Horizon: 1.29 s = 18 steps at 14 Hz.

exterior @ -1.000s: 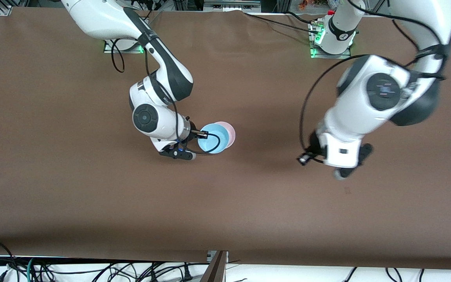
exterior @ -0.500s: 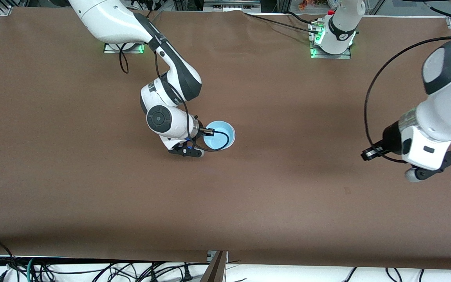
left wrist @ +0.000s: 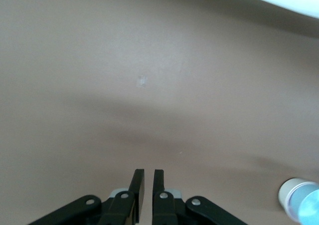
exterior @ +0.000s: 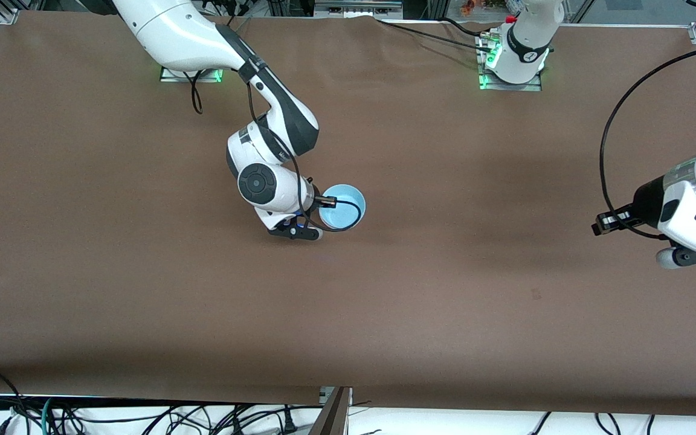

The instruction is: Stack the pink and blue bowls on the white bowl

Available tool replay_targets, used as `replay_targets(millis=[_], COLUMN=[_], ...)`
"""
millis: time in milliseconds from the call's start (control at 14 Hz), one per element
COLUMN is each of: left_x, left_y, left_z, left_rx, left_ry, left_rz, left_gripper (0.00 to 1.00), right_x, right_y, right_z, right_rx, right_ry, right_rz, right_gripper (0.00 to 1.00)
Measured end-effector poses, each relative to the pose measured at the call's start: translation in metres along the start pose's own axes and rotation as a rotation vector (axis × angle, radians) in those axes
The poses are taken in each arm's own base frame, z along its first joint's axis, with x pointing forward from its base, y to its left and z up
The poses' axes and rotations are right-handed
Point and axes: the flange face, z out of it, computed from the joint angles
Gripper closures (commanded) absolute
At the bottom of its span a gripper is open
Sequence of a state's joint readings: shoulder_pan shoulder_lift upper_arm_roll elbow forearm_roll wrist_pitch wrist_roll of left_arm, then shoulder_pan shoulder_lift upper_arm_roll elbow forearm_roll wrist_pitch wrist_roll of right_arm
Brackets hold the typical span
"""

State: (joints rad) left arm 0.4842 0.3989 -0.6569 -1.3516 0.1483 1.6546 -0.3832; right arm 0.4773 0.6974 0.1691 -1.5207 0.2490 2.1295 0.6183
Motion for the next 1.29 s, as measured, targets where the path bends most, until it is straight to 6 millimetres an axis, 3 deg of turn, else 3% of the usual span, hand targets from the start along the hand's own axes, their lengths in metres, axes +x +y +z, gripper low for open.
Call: replay_targets(millis=[357, 571, 643, 786, 1000, 1071, 1143, 1286], left_x=[-0.016, -0.024, -0.027, -0.034, -0.039, -0.039, -0.039, -0.04], left_y=[-0.023, -0.035, -0.035, -0.031, -0.029, -0.03, -0.031, -0.04], left_z=[0.002, 0.009, 0.012, 0.016, 0.016, 0.015, 0.013, 0.005], left_rx=[0.02, 0.01, 0.015, 0.026, 0.037, 0.038, 0.039, 0.047], left_ry=[-0.009, 0.011, 0.018, 0.025, 0.029, 0.031, 0.035, 0.049], left_rz=[0.082, 0.106, 0.111, 0.119, 0.129, 0.141, 0.15, 0.167], left_gripper=[0.75, 0.56, 0.45, 0.42, 0.3, 0.26, 0.22, 0.13], right_x=[0.0, 0.002, 0.003, 0.004, 0.005, 0.005, 0.005, 0.006], right_y=[0.001, 0.003, 0.003, 0.003, 0.003, 0.003, 0.003, 0.002], right_z=[0.002, 0.007, 0.009, 0.012, 0.012, 0.012, 0.013, 0.013], right_rx=[-0.006, -0.015, -0.016, -0.014, -0.011, -0.01, -0.008, -0.005], right_ry=[0.0, 0.005, 0.004, 0.008, 0.013, 0.014, 0.017, 0.021], right_rz=[-0.002, -0.006, -0.005, -0.004, -0.004, -0.003, -0.004, -0.004], right_gripper=[1.0, 1.0, 1.0, 1.0, 1.0, 0.69, 0.01, 0.0])
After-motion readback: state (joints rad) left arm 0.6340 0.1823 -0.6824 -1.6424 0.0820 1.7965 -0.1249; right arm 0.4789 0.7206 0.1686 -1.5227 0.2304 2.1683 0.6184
